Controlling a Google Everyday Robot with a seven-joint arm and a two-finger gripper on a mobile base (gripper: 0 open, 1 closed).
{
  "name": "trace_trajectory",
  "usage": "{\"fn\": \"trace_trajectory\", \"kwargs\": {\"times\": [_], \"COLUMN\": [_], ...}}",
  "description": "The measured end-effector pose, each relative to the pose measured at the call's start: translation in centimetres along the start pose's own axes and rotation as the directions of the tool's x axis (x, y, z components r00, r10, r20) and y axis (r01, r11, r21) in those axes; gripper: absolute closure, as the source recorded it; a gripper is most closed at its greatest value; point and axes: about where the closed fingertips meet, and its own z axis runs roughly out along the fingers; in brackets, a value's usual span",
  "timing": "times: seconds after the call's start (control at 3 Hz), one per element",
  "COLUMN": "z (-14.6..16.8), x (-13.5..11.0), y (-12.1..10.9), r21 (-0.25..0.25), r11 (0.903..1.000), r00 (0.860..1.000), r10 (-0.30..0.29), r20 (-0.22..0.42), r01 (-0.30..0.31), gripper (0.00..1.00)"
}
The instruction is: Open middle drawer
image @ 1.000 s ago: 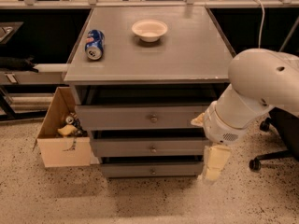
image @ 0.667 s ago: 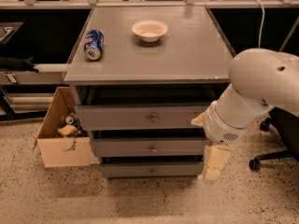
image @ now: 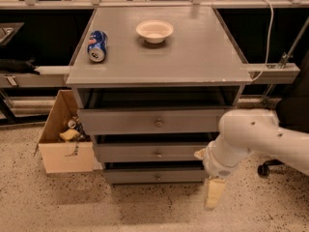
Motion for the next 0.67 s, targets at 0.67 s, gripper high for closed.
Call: {"fn": "trace_trajectory", "kwargs": {"times": [0.67], "z": [18.1], "x": [5.0], "y": [-6.3], "r21": [0.045], "r11": [0.9989], "r00": [0.997], "r10": [-0.015], "r20": [0.080], "r01": [0.011], "gripper": [0.00]}}
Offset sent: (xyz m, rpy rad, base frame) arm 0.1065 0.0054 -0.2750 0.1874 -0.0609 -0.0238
